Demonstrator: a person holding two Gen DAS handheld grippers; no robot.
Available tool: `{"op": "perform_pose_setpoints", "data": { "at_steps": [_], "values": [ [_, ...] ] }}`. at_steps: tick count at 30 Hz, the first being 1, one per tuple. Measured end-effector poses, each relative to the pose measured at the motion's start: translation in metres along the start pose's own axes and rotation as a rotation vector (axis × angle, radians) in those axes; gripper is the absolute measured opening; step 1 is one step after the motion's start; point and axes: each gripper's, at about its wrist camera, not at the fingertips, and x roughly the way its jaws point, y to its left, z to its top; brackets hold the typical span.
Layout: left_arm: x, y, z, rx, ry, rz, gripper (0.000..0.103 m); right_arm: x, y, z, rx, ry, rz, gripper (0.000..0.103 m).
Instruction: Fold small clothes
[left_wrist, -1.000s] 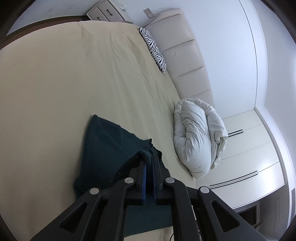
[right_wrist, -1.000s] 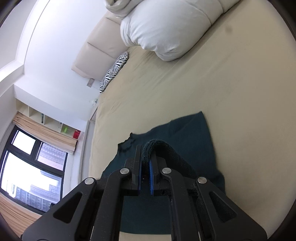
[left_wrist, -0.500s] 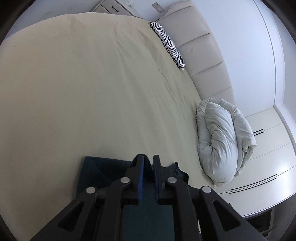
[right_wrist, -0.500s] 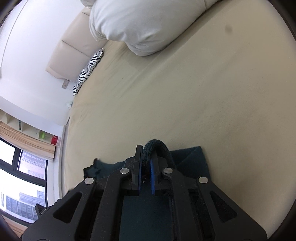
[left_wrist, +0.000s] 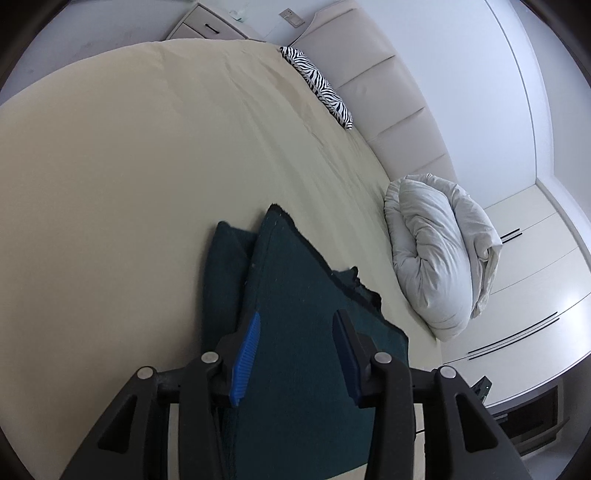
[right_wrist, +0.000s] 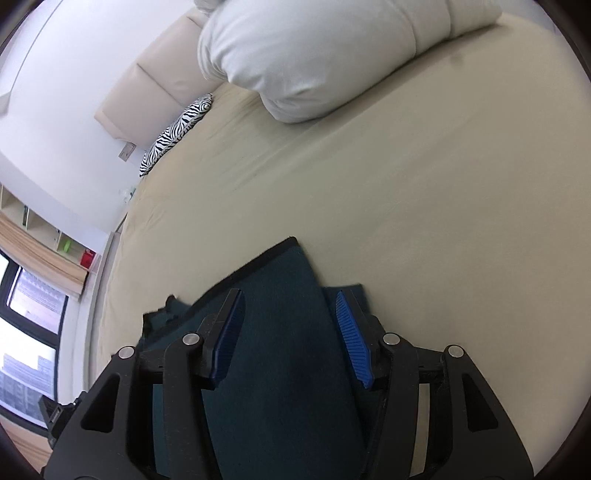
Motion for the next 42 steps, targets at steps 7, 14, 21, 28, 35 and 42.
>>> {"op": "perform_pose_setpoints", "data": {
  "at_steps": [7,14,21,28,35,42],
  "values": [
    [-0.021,0.012,-0.036,0.060,0.000,0.075,0.045,-0.038,0.000,-0.062,-0.185,0.044,-0.031,0.051],
    [-0.027,0.005,-0.062,0.201,-0.002,0.152,0.045,-0.073,-0.002,-0.118,-0.268,0.048,-0.025,0.051],
    [-0.022,-0.002,-0.071,0.282,-0.013,0.222,0.033,-0.075,-0.011,-0.123,-0.231,0.068,-0.029,0.051],
    [-0.024,-0.007,-0.078,0.353,-0.014,0.264,0.024,-0.068,-0.014,-0.124,-0.227,0.093,-0.060,0.051],
    [-0.022,-0.006,-0.080,0.352,-0.010,0.275,0.007,-0.057,-0.009,-0.130,-0.273,0.116,-0.087,0.051],
    [-0.035,0.002,-0.084,0.319,-0.038,0.258,0.006,-0.057,-0.008,-0.132,-0.283,0.120,-0.086,0.050]
  ]
}}
